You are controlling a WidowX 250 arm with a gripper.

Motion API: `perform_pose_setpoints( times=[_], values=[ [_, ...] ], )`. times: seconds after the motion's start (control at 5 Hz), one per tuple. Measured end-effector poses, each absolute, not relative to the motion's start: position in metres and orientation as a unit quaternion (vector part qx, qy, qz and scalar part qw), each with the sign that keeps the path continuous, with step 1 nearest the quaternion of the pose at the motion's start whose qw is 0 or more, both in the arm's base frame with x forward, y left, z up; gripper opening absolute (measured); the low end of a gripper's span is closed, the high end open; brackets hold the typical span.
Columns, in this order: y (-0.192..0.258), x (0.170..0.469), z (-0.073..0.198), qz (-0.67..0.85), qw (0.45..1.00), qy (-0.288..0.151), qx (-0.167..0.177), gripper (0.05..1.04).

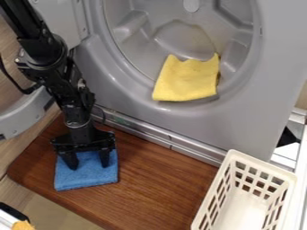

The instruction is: Move the blue object to the left corner of the table

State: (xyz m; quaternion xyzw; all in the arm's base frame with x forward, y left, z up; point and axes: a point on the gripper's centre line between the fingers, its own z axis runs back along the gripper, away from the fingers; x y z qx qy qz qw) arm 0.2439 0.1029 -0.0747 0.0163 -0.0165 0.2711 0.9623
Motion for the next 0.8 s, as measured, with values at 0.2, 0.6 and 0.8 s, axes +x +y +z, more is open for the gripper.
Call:
perform_pose_setpoints(
  times=[0.2, 0.6, 0.8],
  values=[
    [0.096, 0.244, -0.052, 0.255, 0.966, -0.024, 0.027, 0.999],
    [0.087, 0.241, -0.002, 0.234, 0.970, -0.058, 0.031, 0.999],
    [0.081, 0.235, 0.013, 0.233, 0.968, -0.084, 0.031, 0.998]
  ],
)
